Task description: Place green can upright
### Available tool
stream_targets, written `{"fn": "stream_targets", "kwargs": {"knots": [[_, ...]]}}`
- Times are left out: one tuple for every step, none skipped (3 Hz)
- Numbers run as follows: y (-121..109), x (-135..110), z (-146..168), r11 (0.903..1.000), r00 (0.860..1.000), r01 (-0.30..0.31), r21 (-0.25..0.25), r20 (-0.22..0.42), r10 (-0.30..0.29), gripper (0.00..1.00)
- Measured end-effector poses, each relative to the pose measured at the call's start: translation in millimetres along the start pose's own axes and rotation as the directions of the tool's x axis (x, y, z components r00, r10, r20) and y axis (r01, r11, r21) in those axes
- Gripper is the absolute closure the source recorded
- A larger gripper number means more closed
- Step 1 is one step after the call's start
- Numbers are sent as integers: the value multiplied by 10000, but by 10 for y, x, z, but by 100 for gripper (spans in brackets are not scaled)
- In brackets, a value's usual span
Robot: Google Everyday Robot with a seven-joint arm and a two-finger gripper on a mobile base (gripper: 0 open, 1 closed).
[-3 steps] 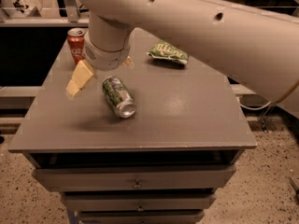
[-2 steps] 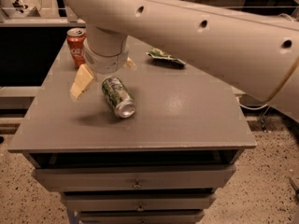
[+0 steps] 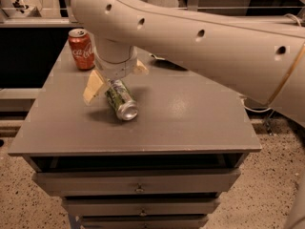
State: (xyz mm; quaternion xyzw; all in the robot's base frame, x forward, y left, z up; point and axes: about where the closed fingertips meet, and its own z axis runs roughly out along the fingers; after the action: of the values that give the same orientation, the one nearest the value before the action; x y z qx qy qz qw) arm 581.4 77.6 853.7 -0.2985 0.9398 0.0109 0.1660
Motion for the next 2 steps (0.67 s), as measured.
{"fn": "stream_targets", "kwargs": {"knots": [[-35, 57, 113, 9999, 9996, -157, 65, -246, 158, 14], [-60, 84, 167, 9996, 9991, -244, 115, -347, 248, 38]]}}
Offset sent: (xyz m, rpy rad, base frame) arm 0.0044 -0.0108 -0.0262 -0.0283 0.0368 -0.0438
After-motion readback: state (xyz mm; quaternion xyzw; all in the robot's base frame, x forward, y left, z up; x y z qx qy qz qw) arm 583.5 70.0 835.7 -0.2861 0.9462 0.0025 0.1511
